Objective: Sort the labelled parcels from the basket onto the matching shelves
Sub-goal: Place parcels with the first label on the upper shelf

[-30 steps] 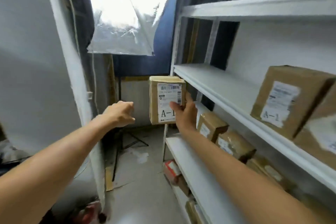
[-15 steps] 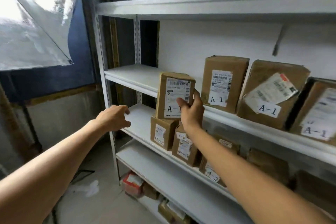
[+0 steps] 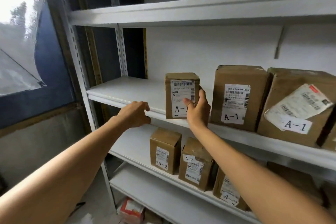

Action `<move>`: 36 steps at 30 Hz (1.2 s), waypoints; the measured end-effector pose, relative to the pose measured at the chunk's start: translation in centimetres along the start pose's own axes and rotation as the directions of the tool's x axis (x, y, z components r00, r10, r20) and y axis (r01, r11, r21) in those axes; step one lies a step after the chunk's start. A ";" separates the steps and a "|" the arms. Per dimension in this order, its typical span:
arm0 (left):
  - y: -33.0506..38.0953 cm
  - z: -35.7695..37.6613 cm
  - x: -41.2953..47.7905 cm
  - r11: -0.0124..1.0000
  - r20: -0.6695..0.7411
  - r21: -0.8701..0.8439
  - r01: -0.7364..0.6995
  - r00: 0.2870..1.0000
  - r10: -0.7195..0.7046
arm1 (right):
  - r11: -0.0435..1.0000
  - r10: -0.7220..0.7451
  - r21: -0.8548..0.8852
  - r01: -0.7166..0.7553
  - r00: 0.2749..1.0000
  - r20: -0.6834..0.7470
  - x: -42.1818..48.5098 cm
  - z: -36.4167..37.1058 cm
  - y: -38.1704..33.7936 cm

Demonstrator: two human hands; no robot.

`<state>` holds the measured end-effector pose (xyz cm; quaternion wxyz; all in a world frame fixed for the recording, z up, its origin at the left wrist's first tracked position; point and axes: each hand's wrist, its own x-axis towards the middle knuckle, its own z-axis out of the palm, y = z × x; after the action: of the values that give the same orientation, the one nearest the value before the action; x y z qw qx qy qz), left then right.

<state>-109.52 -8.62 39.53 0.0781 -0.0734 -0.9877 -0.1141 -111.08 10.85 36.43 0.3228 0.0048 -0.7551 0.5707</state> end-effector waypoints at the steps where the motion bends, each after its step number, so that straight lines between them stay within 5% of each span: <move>1: -0.2 0.0 0.8 1.000 -0.001 -0.011 -0.013 1.000 0.013 | 1.000 0.007 -0.010 -0.007 1.000 -0.020 0.6 0.4 0.4; 13: -1.6 -0.2 5.1 0.976 0.074 -0.120 -0.181 0.979 0.191 | 0.991 0.120 -0.027 -0.131 0.960 -0.254 2.2 3.3 2.8; 21: -1.5 -0.3 5.8 0.945 0.080 -0.150 -0.292 0.949 0.305 | 0.958 0.244 -0.092 -0.272 0.940 -0.239 1.2 2.7 1.2; 27: 0.5 0.4 6.0 0.929 0.071 -0.129 -0.346 0.931 0.357 | 0.911 0.080 -0.361 -0.199 0.944 -0.319 -0.1 1.0 -0.4; 29: 1.0 0.6 5.9 0.930 0.072 -0.113 -0.351 0.930 0.360 | 0.918 0.042 -0.374 -0.136 0.968 -0.248 -0.5 0.7 -0.8; 32: 1.0 0.5 5.6 0.938 0.069 -0.099 -0.331 0.939 0.338 | 0.862 0.042 -0.507 -0.014 0.998 0.043 -0.6 1.0 -1.3; 36: -1.0 -0.2 4.7 0.967 0.077 0.004 -0.255 0.964 0.254 | 0.773 0.081 -0.603 0.198 0.911 0.404 -0.6 3.3 -1.9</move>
<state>-114.21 -9.01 40.27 0.0551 -0.2033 -0.9731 -0.0933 -111.49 7.16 37.29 0.1592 0.0390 -0.9517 0.2595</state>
